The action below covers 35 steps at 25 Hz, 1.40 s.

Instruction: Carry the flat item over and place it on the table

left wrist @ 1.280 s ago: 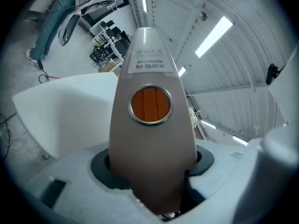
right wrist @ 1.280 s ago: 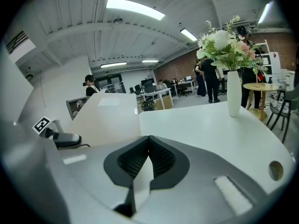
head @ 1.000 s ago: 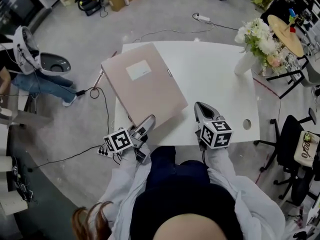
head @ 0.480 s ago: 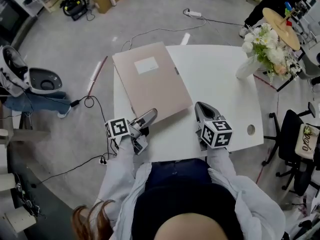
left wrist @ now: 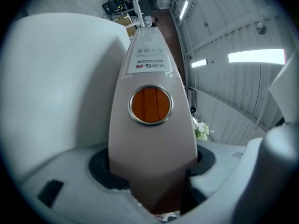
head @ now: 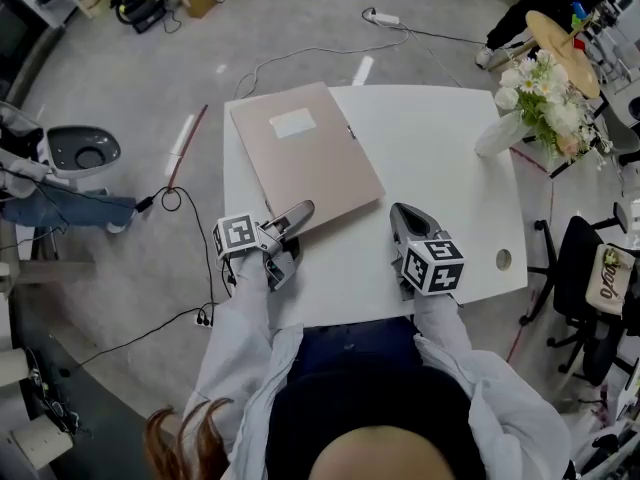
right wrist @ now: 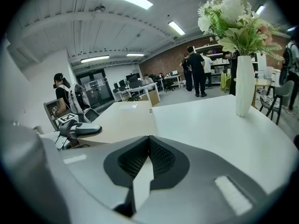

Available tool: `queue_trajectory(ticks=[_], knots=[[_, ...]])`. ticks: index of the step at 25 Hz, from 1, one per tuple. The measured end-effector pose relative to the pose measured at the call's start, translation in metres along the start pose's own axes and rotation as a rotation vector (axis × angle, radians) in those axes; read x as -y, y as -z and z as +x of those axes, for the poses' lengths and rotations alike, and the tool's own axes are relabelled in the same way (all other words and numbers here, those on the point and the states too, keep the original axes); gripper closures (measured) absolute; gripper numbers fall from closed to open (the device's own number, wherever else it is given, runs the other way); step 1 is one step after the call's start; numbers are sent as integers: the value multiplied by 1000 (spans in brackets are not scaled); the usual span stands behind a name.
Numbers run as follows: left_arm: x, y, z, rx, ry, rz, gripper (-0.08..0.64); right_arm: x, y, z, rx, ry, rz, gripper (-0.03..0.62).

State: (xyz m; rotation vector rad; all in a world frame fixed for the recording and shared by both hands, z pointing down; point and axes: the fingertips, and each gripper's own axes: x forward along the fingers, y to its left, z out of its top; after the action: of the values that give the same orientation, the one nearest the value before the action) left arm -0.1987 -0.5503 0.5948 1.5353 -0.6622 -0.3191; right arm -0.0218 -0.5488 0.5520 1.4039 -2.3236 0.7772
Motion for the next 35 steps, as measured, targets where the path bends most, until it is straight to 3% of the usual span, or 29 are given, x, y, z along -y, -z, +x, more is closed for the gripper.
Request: queue_trajectory(ticks=[4,7,15,20,24,25,28,35], knots=[[-7,-5,5,34,-40,0,250,0,3,1,-9,0,-9,581],[-16,-6,1,41,-122,47,211,-3,1,2,-8,-7,-21,581],[-24,-10,-10,66,-404,338,77,-14,-1,3,-7,-24,-37,581],[-28,-7,-10,88,-485,431,37,-12,-1,-5,5,-20,-45,581],[-26,-18,-28,148,-683,652,7,-9,-1,-14,18,-28,-53,581],[-22,-19,-31,164,-692,677,0,-8,-1,-17,22,-30,-55,581],[-3,-14,-36,214,-602,643,12,-6,-3,-26,36,-38,-61,581],[45,20,-55,271,-457,655,115,-17,-7,-54,63,-100,-70,581]])
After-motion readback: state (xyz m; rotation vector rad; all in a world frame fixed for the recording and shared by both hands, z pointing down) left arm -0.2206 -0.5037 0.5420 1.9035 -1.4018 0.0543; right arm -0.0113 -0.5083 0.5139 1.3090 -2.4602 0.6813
